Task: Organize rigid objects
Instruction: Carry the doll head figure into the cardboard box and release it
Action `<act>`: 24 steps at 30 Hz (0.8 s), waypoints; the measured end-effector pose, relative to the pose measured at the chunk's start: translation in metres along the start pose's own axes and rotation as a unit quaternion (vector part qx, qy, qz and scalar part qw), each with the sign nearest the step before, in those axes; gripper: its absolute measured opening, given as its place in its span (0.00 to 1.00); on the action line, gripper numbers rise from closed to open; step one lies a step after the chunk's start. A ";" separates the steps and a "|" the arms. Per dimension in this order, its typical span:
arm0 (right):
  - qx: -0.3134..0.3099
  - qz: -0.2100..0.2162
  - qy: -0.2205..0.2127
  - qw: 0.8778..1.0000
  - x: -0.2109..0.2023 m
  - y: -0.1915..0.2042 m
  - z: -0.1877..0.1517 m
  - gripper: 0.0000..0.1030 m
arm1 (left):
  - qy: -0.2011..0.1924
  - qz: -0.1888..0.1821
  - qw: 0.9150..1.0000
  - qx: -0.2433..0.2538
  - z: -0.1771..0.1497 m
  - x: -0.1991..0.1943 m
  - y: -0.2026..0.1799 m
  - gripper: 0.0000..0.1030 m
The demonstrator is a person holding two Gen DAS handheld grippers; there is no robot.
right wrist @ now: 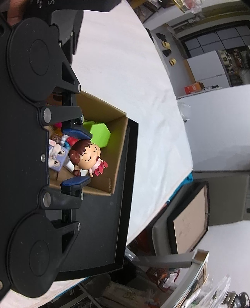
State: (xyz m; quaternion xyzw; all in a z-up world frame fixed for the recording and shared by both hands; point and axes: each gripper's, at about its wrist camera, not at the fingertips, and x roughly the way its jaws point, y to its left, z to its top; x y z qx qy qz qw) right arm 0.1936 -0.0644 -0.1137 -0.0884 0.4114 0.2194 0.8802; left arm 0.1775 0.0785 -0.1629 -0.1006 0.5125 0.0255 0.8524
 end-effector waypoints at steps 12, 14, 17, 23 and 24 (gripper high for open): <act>-0.016 0.024 0.061 0.998 0.006 0.006 -0.018 0.40 | 0.000 0.004 1.000 0.000 0.000 -0.001 -0.002 0.17; -0.015 0.031 0.074 0.997 0.009 0.005 -0.021 0.40 | -0.002 0.004 1.000 -0.002 0.000 -0.002 -0.002 0.17; -0.019 0.039 0.093 0.995 0.016 0.007 -0.023 0.40 | -0.010 0.018 1.000 -0.009 0.000 -0.007 0.000 0.20; -0.025 0.046 0.126 0.991 0.030 0.011 -0.029 0.40 | -0.017 0.013 0.999 -0.026 -0.002 -0.014 0.007 0.21; -0.025 0.047 0.131 0.990 0.032 0.011 -0.029 0.40 | -0.019 0.013 0.999 -0.027 -0.002 -0.015 0.007 0.22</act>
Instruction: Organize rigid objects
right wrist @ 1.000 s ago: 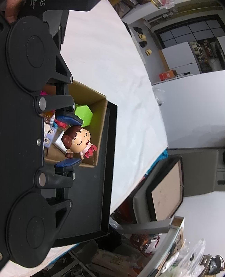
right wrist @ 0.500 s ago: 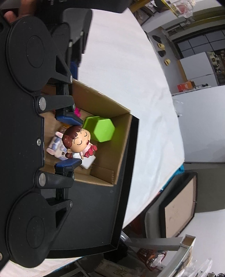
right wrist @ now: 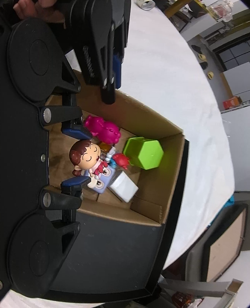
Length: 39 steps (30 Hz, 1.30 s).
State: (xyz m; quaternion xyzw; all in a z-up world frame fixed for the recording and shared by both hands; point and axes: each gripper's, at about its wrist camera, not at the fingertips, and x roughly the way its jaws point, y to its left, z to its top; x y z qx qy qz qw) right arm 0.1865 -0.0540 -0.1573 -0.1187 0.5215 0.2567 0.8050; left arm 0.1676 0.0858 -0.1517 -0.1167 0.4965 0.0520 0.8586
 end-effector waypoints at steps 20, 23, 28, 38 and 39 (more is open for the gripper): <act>0.004 -0.011 -0.012 1.000 -0.002 -0.008 -0.001 0.37 | 0.005 0.027 1.000 0.003 0.003 -0.003 -0.006 0.28; 0.021 -0.010 -0.029 0.999 -0.019 -0.020 -0.004 0.37 | 0.009 0.029 1.000 0.007 0.005 -0.007 -0.010 0.30; 0.058 -0.008 -0.063 0.996 -0.047 -0.043 -0.008 0.38 | 0.016 0.028 0.999 0.004 0.008 -0.017 -0.015 0.37; 0.107 -0.005 -0.116 0.988 -0.092 -0.073 -0.016 0.49 | -0.008 0.028 1.000 -0.003 0.018 -0.059 -0.027 0.50; 0.109 -0.006 -0.120 0.987 -0.095 -0.074 -0.017 0.50 | -0.011 0.026 1.000 -0.003 0.019 -0.065 -0.029 0.51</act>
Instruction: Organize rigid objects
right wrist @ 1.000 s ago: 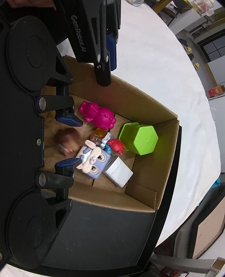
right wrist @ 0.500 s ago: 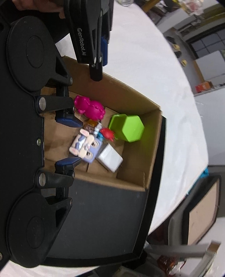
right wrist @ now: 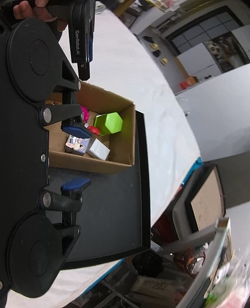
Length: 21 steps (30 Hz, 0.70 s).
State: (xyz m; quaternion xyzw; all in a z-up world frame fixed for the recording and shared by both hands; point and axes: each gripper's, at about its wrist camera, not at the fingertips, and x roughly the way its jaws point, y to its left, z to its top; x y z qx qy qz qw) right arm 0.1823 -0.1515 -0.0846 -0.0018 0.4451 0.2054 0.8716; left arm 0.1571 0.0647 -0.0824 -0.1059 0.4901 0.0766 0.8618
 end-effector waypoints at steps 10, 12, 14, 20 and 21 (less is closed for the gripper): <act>0.021 -0.008 -0.043 0.999 -0.047 -0.020 -0.001 0.71 | -0.019 -0.010 1.000 0.011 0.000 -0.041 -0.017 0.62; 0.024 -0.011 -0.052 0.998 -0.056 -0.021 -0.001 0.75 | -0.020 -0.012 1.000 0.015 -0.001 -0.048 -0.021 0.62; 0.026 -0.011 -0.060 0.998 -0.065 -0.023 -0.002 0.78 | -0.022 -0.016 0.999 0.018 -0.003 -0.054 -0.024 0.63; 0.023 -0.019 -0.088 0.996 -0.089 -0.019 -0.008 0.89 | -0.033 -0.020 0.999 0.033 -0.009 -0.076 -0.030 0.68; 0.027 -0.019 -0.090 0.995 -0.092 -0.020 -0.009 0.89 | -0.035 -0.022 0.999 0.034 -0.010 -0.079 -0.030 0.69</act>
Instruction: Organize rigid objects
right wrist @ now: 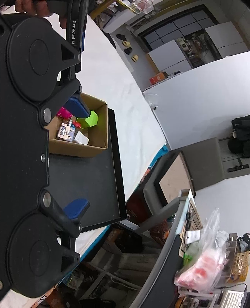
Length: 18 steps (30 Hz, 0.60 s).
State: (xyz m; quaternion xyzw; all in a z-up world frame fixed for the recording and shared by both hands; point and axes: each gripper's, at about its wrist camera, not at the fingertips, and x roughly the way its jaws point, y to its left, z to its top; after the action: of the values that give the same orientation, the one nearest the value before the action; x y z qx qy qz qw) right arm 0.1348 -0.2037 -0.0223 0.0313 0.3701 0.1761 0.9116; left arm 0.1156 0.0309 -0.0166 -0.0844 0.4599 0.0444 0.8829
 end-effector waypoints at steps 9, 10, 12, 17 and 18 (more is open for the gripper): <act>0.022 -0.020 -0.012 0.999 -0.021 -0.002 -0.008 1.00 | -0.017 -0.012 1.000 0.014 -0.011 -0.026 -0.003 0.80; 0.024 -0.021 -0.014 0.999 -0.022 -0.002 -0.009 1.00 | -0.018 -0.013 1.000 0.015 -0.013 -0.028 -0.003 0.84; 0.029 -0.026 -0.017 0.999 -0.027 -0.001 -0.012 1.00 | -0.022 -0.017 1.000 0.012 -0.016 -0.034 -0.002 0.86; 0.033 -0.036 -0.021 0.999 -0.038 0.003 -0.017 1.00 | -0.033 -0.014 0.999 0.010 -0.022 -0.045 0.003 0.93; 0.033 -0.037 -0.021 0.999 -0.040 0.004 -0.018 1.00 | -0.034 -0.012 0.999 0.011 -0.023 -0.047 0.003 0.95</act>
State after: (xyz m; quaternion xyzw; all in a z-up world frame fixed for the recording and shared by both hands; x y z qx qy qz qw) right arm 0.0943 -0.2149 -0.0083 0.0516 0.3572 0.1287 0.9237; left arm 0.0700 0.0300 0.0088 -0.0793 0.4293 0.0314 0.8991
